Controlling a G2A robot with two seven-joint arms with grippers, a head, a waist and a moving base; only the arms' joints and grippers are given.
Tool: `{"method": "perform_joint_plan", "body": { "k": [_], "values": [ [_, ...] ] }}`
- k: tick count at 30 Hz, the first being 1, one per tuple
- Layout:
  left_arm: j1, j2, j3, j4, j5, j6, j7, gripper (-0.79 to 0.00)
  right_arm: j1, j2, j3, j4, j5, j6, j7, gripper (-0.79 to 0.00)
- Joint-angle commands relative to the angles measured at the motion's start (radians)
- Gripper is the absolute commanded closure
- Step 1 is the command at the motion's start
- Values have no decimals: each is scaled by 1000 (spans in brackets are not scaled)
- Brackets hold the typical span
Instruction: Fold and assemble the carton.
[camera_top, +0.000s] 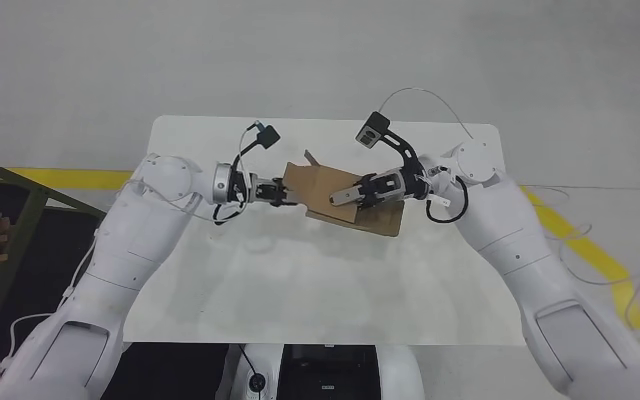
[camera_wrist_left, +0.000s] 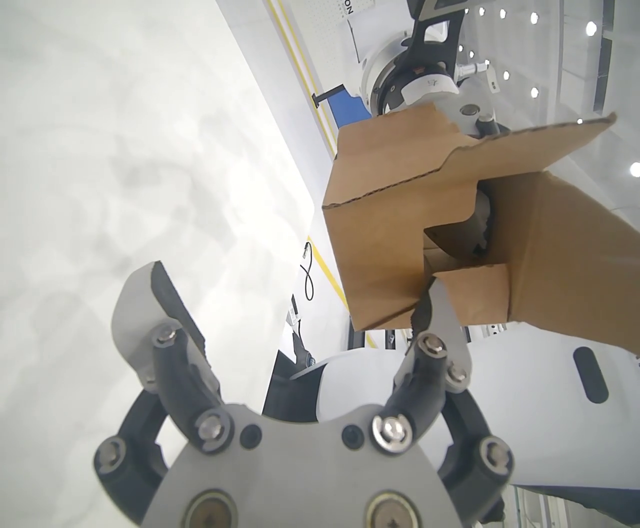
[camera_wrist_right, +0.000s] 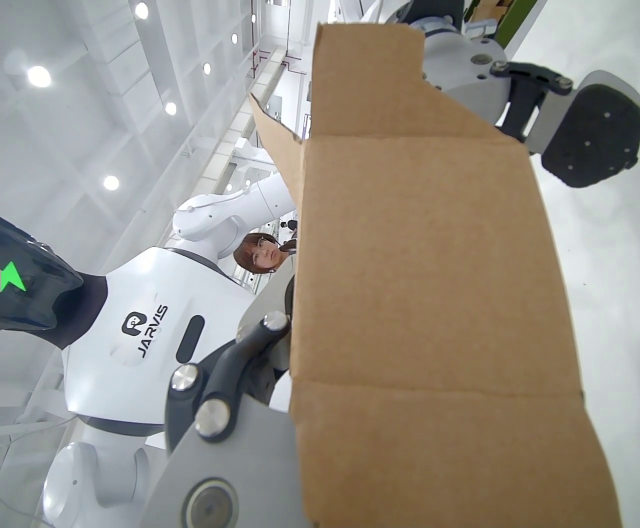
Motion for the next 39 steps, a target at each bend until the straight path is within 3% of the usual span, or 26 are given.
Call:
{"method": "perform_joint_plan", "body": {
  "k": [1, 14, 20, 31, 39],
  "values": [
    [0, 0, 2, -1, 1, 2, 0, -785, -1, 0, 2, -3, -2, 1, 1, 0],
    [9, 13, -56, 38, -22, -5, 23, -785, -23, 5, 11, -41, -4, 20, 20, 0],
    [14, 18, -84, 71, -23, 20, 70, -785, -17, 9, -47, -85, -21, 20, 20, 0],
    [-3, 12, -64, 92, -27, 22, 92, -785, 39, 7, -182, -97, 3, 20, 20, 0],
    [-9, 10, -61, 82, -47, 9, 73, -785, 64, -2, -181, -41, 35, 19, 20, 0]
  ]
}}
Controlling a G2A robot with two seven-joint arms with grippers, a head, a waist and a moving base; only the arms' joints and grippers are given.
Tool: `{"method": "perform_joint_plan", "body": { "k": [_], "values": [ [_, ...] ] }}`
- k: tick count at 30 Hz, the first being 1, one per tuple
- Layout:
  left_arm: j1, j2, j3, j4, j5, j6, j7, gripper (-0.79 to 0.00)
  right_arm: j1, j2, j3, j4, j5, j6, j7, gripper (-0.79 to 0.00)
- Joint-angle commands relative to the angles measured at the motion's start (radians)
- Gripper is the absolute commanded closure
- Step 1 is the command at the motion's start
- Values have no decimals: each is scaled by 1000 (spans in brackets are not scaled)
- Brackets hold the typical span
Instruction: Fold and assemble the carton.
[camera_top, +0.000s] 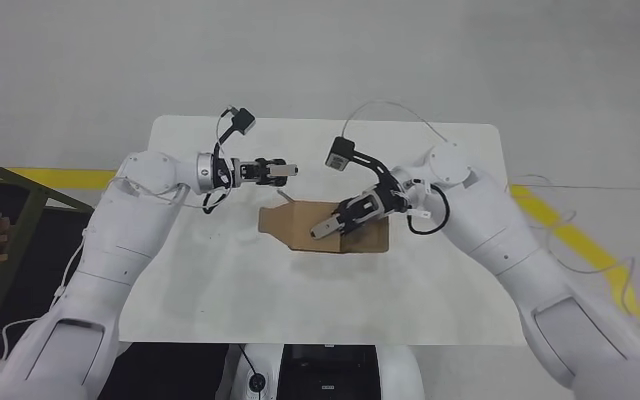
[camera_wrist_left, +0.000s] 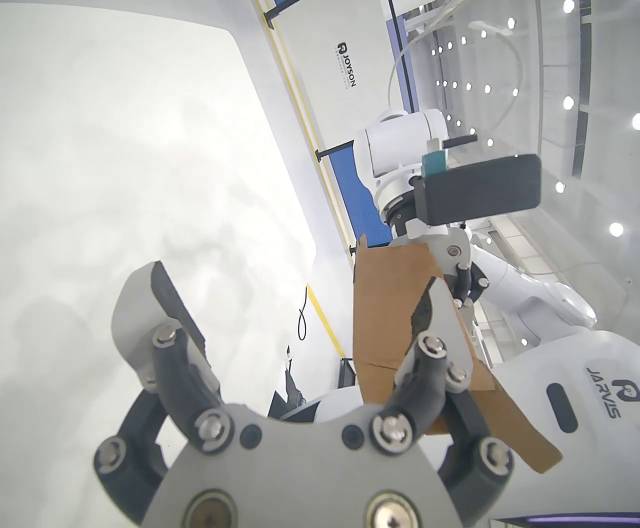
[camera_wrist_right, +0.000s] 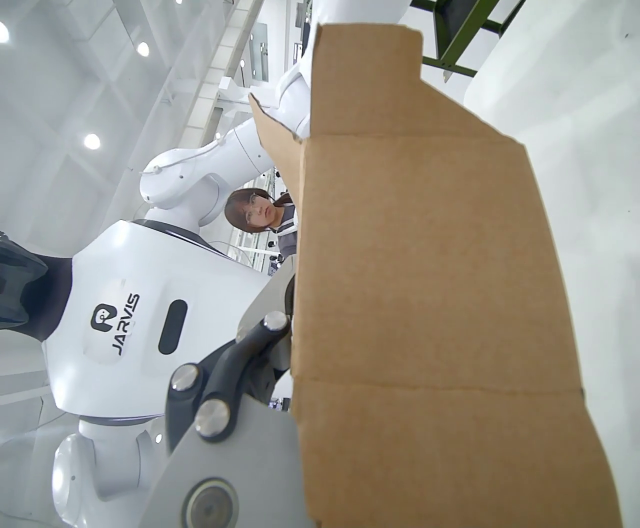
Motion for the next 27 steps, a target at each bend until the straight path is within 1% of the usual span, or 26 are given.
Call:
{"method": "perform_joint_plan", "body": {
  "k": [1, 4, 11, 15, 21, 27],
  "values": [
    [3, 2, -6, -5, -5, -2, -4, -785, 0, -1, 9, 12, 3, -1, -1, 0],
    [12, 5, -12, -24, -5, 4, -11, -785, -5, 0, 26, 21, 11, 0, 0, 0],
    [55, 16, -39, -107, 19, 24, -10, -785, -20, 4, 64, 28, 13, -1, -1, 0],
    [73, 19, -45, -139, 17, 29, -14, -785, -25, 5, 80, 27, 8, 0, 0, 0],
    [82, 18, -25, -169, 20, 36, -18, -785, -30, 5, 98, 29, 3, 0, 0, 0],
    [75, 15, -11, -170, 27, 39, -18, -785, -34, 3, 106, 28, -3, 0, 0, 0]
  ]
}}
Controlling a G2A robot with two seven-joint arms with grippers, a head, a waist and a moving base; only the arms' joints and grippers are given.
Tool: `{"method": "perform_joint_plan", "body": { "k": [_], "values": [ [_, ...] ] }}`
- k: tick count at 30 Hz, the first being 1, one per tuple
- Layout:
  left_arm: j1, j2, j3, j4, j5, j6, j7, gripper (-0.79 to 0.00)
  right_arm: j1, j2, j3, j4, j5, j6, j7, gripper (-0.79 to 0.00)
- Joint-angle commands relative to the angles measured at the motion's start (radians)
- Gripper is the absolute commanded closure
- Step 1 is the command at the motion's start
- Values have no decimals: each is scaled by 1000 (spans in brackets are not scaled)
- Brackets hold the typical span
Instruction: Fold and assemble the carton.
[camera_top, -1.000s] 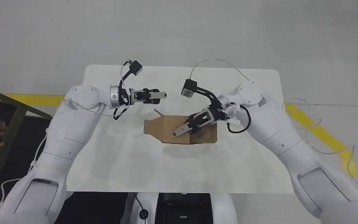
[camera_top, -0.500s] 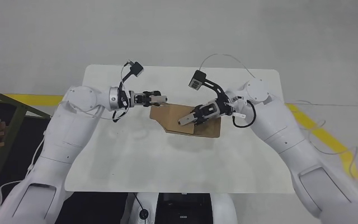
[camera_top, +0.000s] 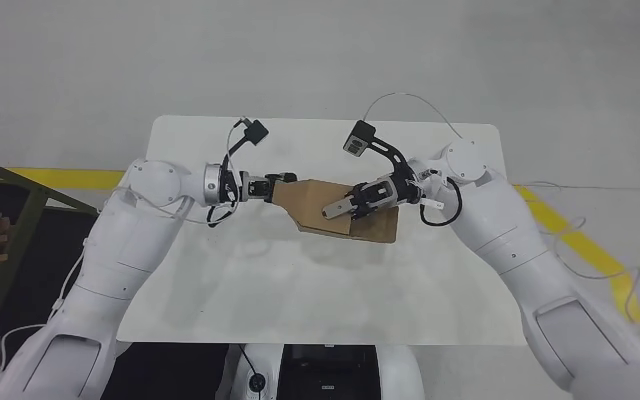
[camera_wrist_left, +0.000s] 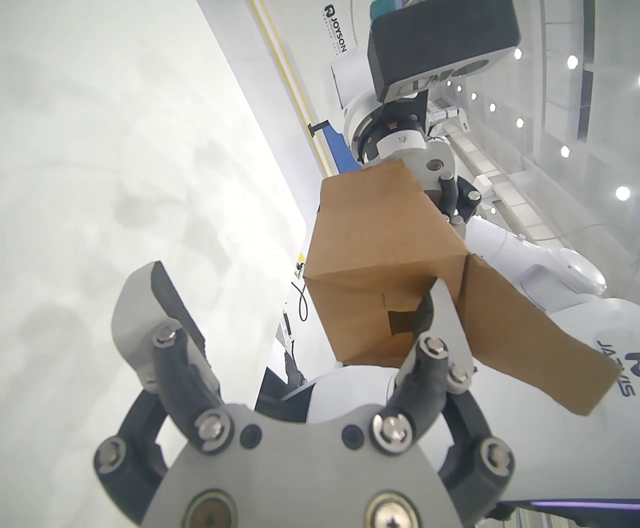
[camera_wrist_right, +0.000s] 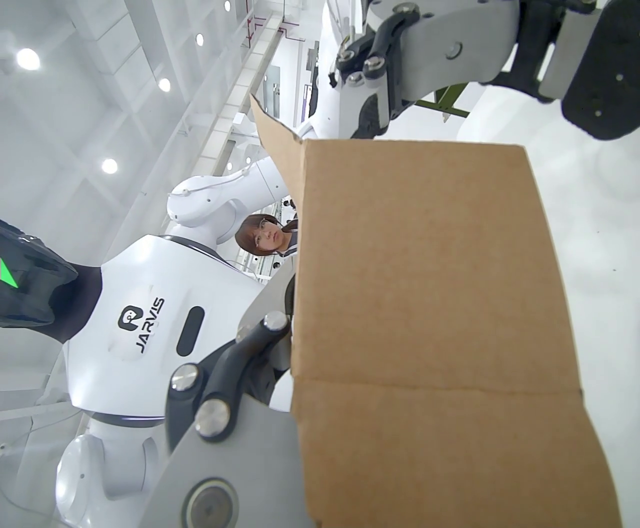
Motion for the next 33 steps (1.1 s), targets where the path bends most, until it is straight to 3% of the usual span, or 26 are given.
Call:
{"method": "perform_joint_plan", "body": {
  "k": [1, 23, 33],
  "values": [
    [-5, -1, 5, 0, 2, 0, -2, -785, -1, 0, 2, 0, -1, 0, 0, 0],
    [-10, 0, 12, -9, 2, -9, -1, -785, -5, -5, 8, -4, -7, 0, 0, 0],
    [32, 17, -74, -1, -51, -43, 4, -785, -27, 4, 54, 19, -5, -10, -10, 0]
  ]
}}
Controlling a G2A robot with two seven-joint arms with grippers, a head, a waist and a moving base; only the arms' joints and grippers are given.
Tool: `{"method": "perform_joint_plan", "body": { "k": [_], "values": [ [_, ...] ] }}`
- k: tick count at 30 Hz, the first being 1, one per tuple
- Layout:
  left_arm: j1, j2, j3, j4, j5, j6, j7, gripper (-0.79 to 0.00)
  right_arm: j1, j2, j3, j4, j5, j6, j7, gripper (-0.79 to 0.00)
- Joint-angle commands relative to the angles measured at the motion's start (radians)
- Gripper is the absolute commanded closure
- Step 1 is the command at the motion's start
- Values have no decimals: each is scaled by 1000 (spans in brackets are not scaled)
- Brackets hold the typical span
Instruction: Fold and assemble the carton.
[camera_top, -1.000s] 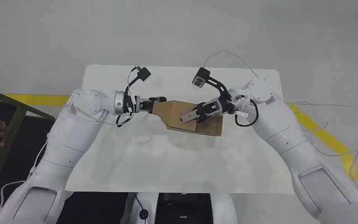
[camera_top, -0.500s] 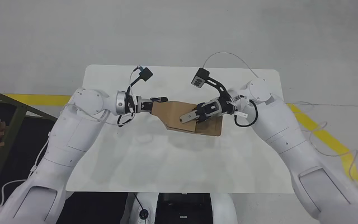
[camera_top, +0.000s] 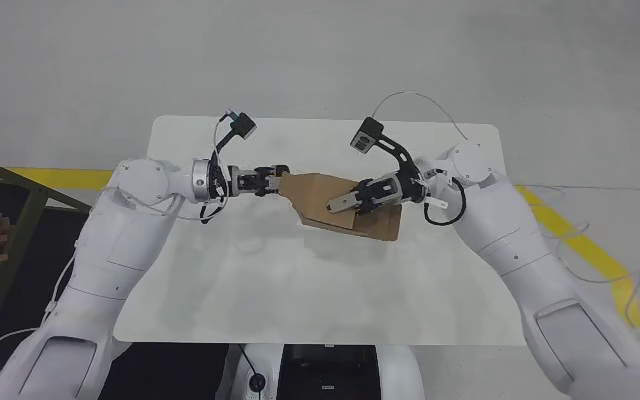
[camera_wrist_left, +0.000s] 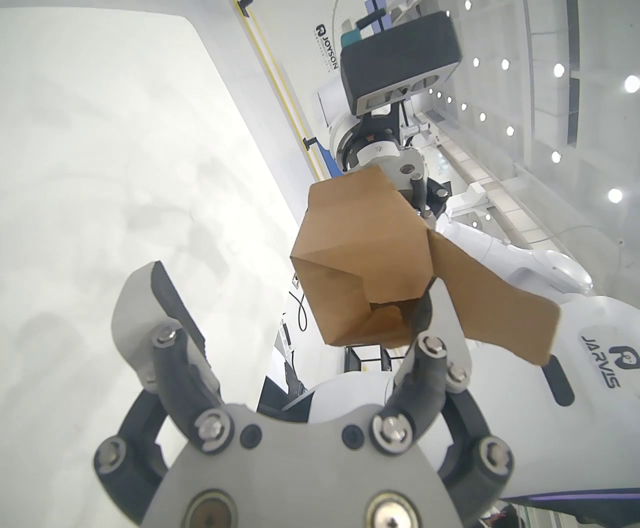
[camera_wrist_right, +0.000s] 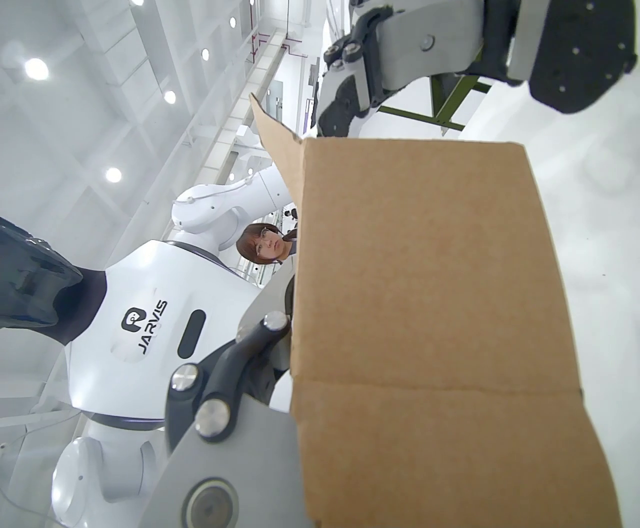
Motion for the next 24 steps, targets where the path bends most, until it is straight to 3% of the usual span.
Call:
{"method": "perform_joint_plan", "body": {
  "k": [1, 9, 24],
  "values": [
    [16, 5, -19, -13, -6, -2, -3, -785, -5, 2, 10, 7, 4, -3, -3, 0],
    [43, 11, -21, -69, 8, 0, -32, -785, -12, 2, 36, 28, 9, -13, -13, 0],
    [-32, -7, 73, -34, 52, 35, -23, -785, -13, -10, 27, -11, -14, -13, -13, 0]
  ]
}}
